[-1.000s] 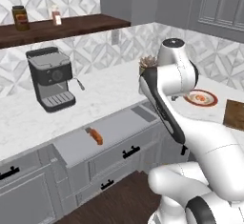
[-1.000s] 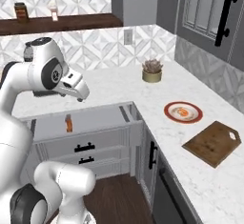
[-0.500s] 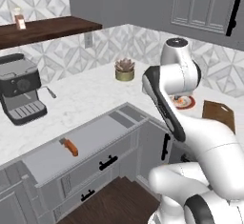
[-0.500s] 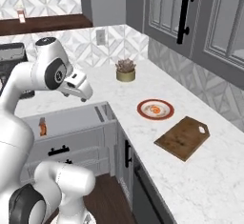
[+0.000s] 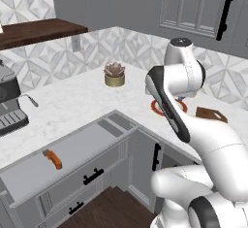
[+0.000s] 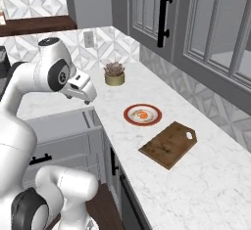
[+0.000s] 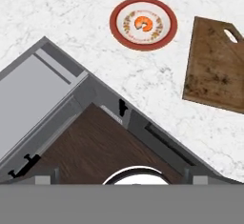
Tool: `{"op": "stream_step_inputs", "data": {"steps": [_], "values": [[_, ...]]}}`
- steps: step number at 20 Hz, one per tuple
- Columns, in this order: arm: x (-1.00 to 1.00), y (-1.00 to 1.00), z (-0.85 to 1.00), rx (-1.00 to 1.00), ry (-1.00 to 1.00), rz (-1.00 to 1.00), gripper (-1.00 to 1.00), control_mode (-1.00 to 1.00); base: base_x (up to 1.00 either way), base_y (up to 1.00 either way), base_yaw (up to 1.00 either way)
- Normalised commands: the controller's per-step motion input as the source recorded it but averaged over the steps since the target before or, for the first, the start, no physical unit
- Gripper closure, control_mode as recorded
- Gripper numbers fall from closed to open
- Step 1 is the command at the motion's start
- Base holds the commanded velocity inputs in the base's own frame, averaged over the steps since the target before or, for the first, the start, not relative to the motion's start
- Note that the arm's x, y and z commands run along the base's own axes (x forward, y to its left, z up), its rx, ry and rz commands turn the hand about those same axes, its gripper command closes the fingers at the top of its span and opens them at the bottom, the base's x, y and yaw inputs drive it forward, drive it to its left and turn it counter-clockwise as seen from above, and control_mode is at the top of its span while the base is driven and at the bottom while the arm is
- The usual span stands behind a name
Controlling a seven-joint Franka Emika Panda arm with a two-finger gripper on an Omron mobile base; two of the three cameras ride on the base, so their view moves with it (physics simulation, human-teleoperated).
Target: Pick up the knife from the drawer and place it on the cutting board. Then place the meat from the plate to the cutting board.
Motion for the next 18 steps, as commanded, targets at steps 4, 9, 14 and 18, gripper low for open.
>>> {"op": "stream_step_inputs", "data": {"steps": [4,9,14,18], "values": [[0.0,0.01,-0.08,0.09,0.15,0.0,-1.0,-1.0,0.0,0.01,0.0],[0.73,0.44,-0.48,0.04,0.46,-0.01,-1.0,-1.0,0.0,0.0,0.0],[0.9,0.99,-0.8,-0.12,0.56,-0.03,-1.0,-1.0,0.0,0.0,0.0],[0.38,0.81,-1.0,-0.01,0.39,-0.04,-1.0,-1.0,0.0,0.0,0.0]]}}
